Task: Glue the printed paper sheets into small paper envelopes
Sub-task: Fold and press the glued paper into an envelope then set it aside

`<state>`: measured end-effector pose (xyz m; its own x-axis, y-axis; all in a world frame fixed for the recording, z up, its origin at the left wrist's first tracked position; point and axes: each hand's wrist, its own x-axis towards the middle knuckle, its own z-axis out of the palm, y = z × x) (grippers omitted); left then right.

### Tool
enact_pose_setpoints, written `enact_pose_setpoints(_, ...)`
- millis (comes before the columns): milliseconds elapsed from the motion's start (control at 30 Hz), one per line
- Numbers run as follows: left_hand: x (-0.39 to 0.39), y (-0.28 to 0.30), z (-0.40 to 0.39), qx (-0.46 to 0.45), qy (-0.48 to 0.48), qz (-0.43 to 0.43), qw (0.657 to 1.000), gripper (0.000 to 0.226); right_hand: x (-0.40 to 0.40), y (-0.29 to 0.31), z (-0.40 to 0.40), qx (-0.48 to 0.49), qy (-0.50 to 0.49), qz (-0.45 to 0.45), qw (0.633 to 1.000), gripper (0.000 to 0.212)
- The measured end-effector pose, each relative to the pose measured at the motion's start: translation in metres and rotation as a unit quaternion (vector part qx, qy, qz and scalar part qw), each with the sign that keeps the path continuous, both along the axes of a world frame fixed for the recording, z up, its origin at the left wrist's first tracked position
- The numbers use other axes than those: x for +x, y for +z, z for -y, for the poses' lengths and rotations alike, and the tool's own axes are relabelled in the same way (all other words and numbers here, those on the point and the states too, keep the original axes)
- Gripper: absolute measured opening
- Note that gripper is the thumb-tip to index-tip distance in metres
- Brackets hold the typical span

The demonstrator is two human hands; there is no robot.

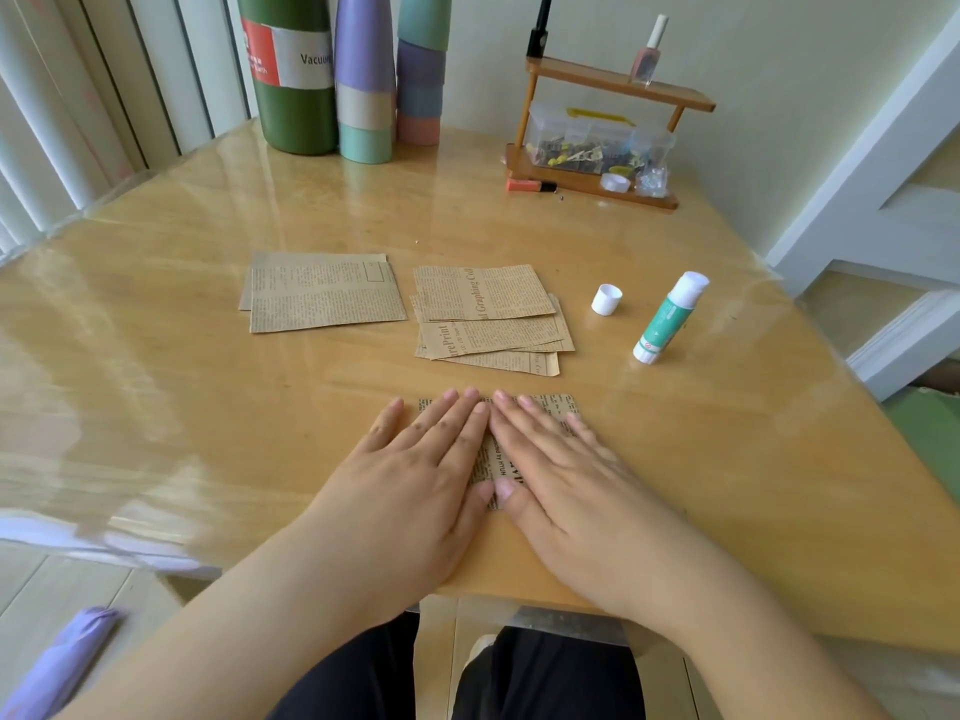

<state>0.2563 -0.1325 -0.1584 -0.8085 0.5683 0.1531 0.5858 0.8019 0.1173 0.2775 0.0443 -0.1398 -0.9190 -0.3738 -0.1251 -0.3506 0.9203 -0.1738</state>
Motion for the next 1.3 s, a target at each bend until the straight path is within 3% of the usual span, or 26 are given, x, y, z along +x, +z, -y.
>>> enact_pose_setpoints(267,0.001,-0.006,0.003,-0.031,0.047,-0.012,0.998,0.067,0.0,0.004,-0.006,0.039,-0.051,0.003,0.998,0.078)
enact_pose_setpoints(467,0.004,-0.006,0.017,-0.049,0.051,-0.015,0.997,0.067,0.0,0.011,-0.035,0.05,-0.104,0.025,0.993,0.068)
enact_pose_setpoints(600,0.005,0.005,0.013,-0.071,0.062,0.025,0.995,0.071,-0.003,0.008,-0.036,0.039,-0.102,0.008,0.994,0.074)
enact_pose_setpoints(700,0.004,0.018,0.004,-0.034,0.058,0.041,0.997,0.085,-0.009,0.013,-0.03,0.003,-0.091,-0.04,0.995,0.084)
enact_pose_setpoints(833,-0.001,0.02,-0.013,-0.011,0.038,0.042,0.998,0.085,-0.014,0.014,-0.006,-0.038,-0.044,-0.028,0.998,0.069)
enact_pose_setpoints(900,-0.003,0.016,-0.017,-0.016,0.033,0.052,0.998,0.083,-0.015,0.007,0.0,-0.021,-0.041,-0.012,0.999,0.064)
enact_pose_setpoints(1100,-0.005,0.005,-0.016,-0.024,0.024,0.048,0.998,0.083,-0.016,-0.002,0.0,0.022,-0.044,-0.021,0.999,0.079)
enact_pose_setpoints(1300,-0.007,0.004,-0.005,-0.039,0.024,0.045,0.998,0.093,-0.012,0.0,-0.011,0.029,-0.053,-0.004,0.998,0.074)
